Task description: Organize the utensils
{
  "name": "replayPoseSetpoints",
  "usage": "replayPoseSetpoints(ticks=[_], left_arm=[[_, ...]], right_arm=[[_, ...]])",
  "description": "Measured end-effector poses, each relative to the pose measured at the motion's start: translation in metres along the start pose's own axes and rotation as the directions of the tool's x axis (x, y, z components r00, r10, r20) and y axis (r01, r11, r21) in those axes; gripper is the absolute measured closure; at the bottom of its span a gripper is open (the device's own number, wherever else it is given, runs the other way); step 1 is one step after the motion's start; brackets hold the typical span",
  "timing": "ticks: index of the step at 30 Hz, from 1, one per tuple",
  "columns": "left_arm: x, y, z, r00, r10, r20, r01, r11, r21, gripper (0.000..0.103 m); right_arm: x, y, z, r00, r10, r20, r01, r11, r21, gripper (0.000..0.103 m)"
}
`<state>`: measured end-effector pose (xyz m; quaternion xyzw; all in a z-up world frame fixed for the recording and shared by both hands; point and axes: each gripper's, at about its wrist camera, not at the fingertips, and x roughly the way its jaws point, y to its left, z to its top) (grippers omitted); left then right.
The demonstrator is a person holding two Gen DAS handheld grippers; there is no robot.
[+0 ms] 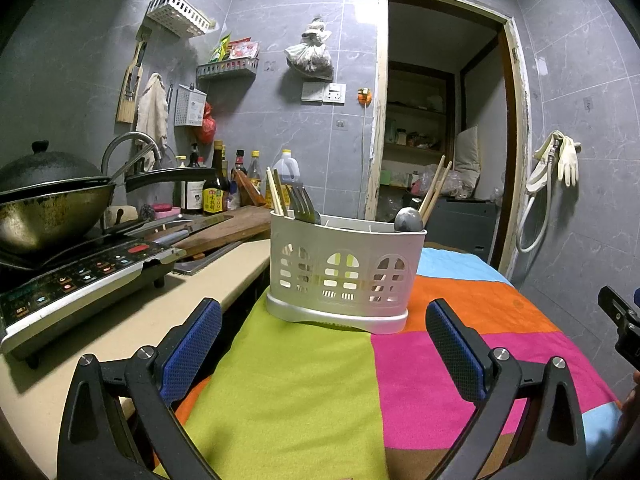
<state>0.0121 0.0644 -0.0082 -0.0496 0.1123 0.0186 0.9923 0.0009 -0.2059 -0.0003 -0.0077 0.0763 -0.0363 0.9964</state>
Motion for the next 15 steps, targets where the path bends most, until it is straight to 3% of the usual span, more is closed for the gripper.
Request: replayPoseSetpoints(ticks=[15], left_arm=[[0.0001,0.0001,-0.0001,1.0,0.0,-0.001,0.0,1.0,0.0,0.003]], right_arm=[[0.0003,0.0003,-0.0003,1.0,0.0,0.0,0.0,1.0,0.001,0.0]])
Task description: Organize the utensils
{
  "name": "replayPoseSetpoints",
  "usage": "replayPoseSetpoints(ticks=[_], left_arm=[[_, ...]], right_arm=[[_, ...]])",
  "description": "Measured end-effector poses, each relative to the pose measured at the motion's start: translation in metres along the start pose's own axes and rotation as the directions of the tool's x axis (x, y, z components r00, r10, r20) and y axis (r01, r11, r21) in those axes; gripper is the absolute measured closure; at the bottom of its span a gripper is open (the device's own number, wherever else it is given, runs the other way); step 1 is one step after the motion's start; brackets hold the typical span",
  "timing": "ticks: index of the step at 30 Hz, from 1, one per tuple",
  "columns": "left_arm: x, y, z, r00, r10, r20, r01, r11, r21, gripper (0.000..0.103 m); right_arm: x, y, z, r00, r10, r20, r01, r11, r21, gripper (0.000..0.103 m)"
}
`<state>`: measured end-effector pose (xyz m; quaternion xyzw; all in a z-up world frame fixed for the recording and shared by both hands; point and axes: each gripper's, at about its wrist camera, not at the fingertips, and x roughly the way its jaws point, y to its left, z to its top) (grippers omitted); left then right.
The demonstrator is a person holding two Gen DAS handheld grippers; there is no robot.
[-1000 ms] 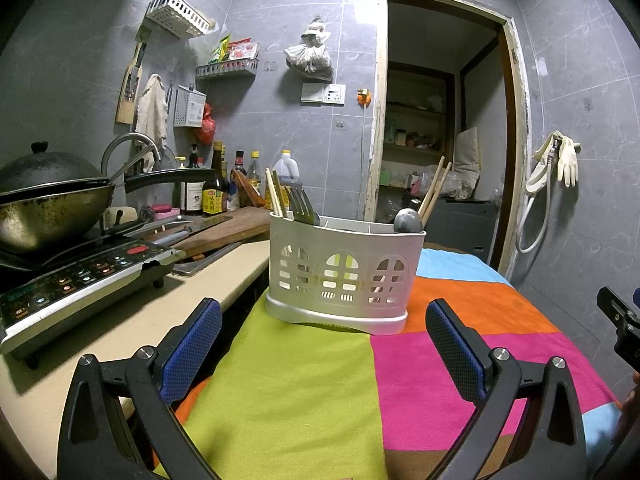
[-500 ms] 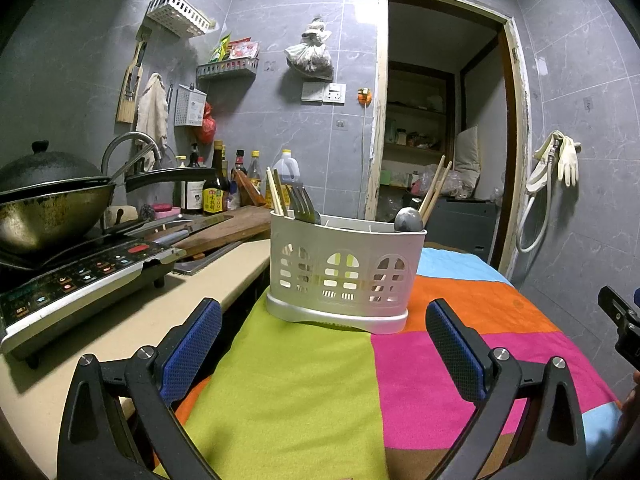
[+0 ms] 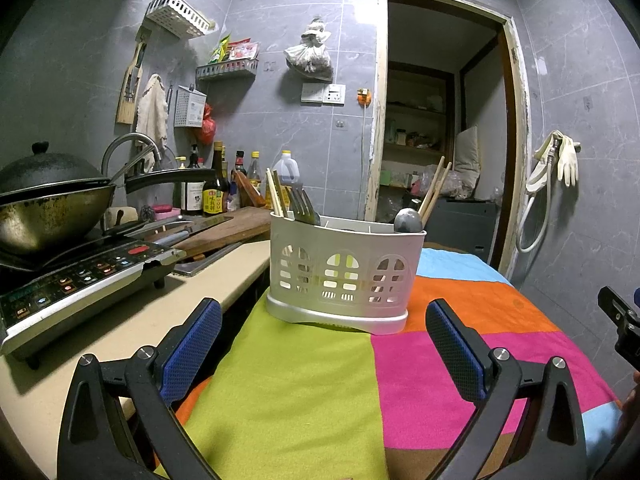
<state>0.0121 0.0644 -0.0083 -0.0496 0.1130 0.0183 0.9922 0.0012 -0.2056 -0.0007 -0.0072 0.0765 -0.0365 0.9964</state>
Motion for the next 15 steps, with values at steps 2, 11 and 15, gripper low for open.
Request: replayPoseSetpoints(ticks=[2,11,15], left_arm=[[0.0001,0.0001,0.0001,1.0,0.0,-0.002,0.0,1.0,0.0,0.003],[-0.0011,0.0011,-0.0002,1.0,0.001,-0.003,-0.001,1.0,0.0,0.003],[-0.0012,0.0012,-0.0002,1.0,0.001,-0.003,-0.001,1.0,-0.001,0.003]], right_arm=[[-0.0005,0.0008,-0.0002,1.0,0.0,-0.001,0.0,1.0,0.001,0.0],[-0.0004,0.0022,-0.0004,1.0,-0.001,-0.002,0.001,1.0,0.0,0.0],[-0.0005,0.0025,-0.0004,1.0,0.0,-0.003,0.0,1.0,0.003,0.0]])
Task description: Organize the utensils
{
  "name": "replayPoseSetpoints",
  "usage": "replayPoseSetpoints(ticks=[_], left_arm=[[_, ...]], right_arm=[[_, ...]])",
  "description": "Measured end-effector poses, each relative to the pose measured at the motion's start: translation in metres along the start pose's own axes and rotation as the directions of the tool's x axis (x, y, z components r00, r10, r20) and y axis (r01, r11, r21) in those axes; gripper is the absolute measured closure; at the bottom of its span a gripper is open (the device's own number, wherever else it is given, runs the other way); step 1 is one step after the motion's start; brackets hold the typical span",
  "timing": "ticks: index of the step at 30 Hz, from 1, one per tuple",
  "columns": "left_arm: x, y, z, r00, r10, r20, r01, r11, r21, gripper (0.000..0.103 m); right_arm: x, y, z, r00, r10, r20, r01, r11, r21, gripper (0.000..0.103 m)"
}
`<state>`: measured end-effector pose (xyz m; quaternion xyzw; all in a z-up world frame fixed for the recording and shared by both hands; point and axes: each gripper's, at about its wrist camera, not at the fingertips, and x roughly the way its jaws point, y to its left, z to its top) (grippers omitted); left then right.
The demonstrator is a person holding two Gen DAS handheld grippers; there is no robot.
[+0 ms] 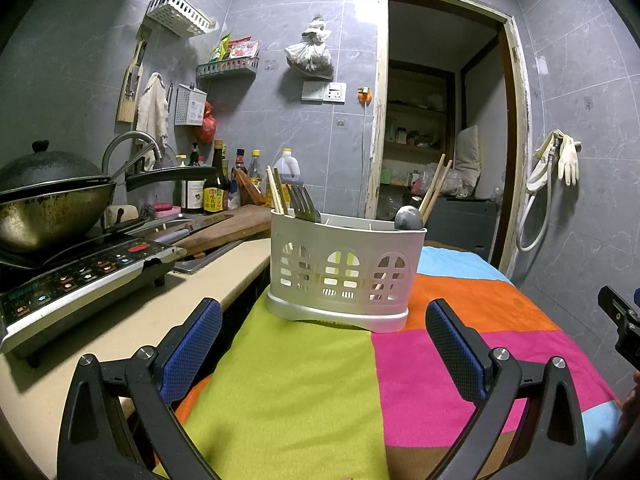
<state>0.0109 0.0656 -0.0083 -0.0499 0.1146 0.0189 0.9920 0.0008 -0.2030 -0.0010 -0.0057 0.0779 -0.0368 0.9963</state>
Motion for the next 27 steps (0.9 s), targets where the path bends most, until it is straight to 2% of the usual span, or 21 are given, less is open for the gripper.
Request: replayPoseSetpoints(ticks=[14,27], left_arm=[[-0.0032,0.0016,-0.0012,1.0,-0.012,-0.001,0.012,1.0,-0.014,0.003],[-0.0044,-0.0025,-0.0022,1.0,0.005,-0.008,-0.005,1.0,-0.006,0.003]], right_arm=[[-0.0001,0.0011,-0.0006,1.0,0.0,-0.002,0.0,1.0,-0.001,0.0],[-0.0016,0.0031,-0.005,1.0,0.005,-0.01,-0.005,1.0,0.003,0.0]])
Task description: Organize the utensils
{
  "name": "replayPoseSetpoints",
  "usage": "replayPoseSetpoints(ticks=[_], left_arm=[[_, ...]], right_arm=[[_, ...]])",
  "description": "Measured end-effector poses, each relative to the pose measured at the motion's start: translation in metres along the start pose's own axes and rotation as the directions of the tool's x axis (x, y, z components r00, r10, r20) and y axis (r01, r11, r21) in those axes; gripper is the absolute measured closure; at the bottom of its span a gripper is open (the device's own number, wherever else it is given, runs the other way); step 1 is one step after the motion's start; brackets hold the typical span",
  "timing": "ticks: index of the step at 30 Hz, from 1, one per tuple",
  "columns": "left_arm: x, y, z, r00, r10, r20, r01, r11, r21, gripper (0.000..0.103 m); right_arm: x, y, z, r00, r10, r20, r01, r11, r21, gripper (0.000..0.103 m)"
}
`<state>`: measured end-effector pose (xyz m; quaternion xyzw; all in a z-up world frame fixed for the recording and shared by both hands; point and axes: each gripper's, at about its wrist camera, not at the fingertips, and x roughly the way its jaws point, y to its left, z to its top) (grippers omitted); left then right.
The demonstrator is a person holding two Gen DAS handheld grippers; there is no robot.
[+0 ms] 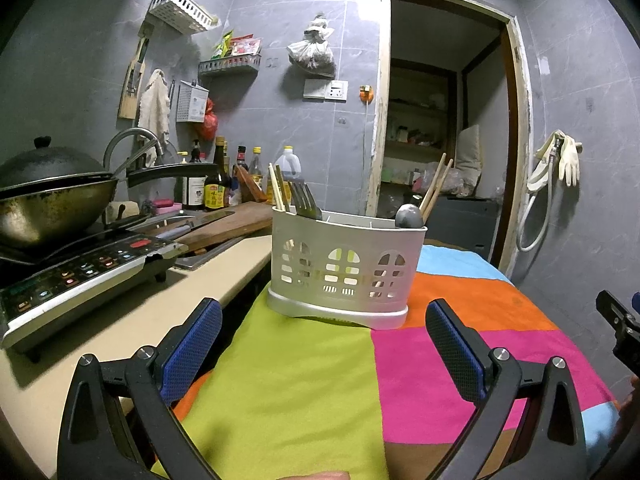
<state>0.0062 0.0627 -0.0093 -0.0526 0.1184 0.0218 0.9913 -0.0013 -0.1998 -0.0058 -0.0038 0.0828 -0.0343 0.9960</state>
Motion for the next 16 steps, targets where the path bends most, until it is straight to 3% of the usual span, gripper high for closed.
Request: replayPoseSetpoints(ticks=[16], left_arm=[[0.0003,-0.0007,-0.0025,1.0,0.004,-0.011,-0.004,1.0,0.007,0.003]], right_arm=[[-0.0011,0.0013,-0.0019,1.0,0.001,-0.006,-0.001,1.0,-0.001,0.0]])
